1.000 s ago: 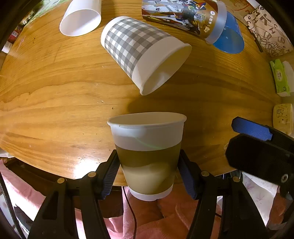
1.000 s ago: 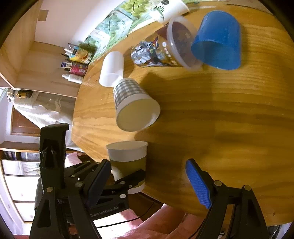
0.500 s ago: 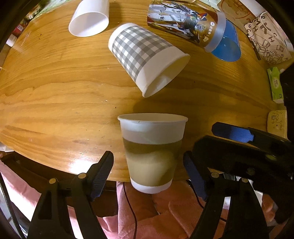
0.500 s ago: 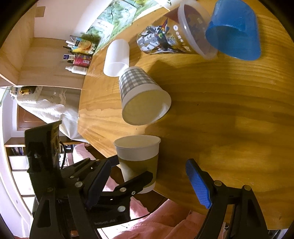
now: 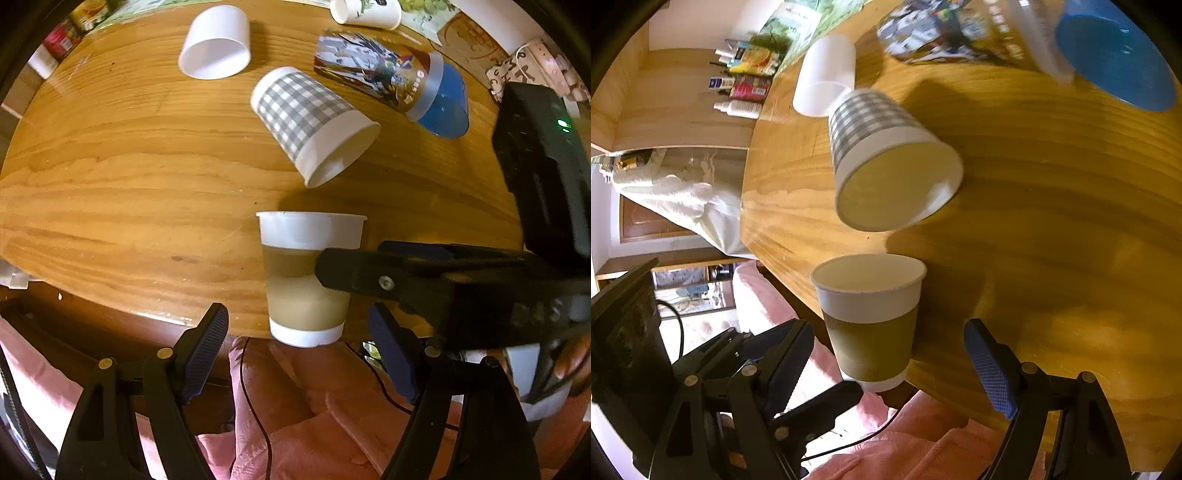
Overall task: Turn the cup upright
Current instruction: 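Close the right tool on the cup while the left tool releases it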
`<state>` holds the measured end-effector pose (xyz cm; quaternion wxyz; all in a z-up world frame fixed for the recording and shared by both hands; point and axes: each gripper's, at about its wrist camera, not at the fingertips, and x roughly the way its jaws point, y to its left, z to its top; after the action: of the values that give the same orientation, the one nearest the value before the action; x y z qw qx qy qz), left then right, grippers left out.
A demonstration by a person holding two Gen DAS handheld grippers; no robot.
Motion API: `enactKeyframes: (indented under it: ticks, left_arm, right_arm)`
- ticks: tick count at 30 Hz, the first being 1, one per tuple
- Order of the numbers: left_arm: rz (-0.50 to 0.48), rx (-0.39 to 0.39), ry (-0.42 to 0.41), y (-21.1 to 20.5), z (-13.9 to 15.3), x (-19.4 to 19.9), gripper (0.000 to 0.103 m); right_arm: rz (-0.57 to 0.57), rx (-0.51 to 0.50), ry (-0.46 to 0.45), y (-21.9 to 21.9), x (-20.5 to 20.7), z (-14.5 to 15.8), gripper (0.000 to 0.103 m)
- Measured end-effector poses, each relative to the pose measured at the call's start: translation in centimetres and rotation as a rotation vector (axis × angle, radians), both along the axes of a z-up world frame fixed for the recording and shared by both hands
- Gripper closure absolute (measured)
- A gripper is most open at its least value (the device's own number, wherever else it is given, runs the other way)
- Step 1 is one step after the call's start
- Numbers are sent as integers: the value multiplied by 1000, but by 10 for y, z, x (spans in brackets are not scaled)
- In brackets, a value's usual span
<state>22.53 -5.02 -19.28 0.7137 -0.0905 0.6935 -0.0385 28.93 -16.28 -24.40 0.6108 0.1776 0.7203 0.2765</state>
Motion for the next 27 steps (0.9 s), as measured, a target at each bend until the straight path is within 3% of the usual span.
enactKeyframes:
  ticks: [17,27]
  left_arm:
    - [112,4,-26,55,19,-42,22]
    - [98,2,-35,61,10,-52,22]
  right_arm:
    - [128,-61,17,47,14,-17,19]
    - [148,-125,-24,53,14,-18,19]
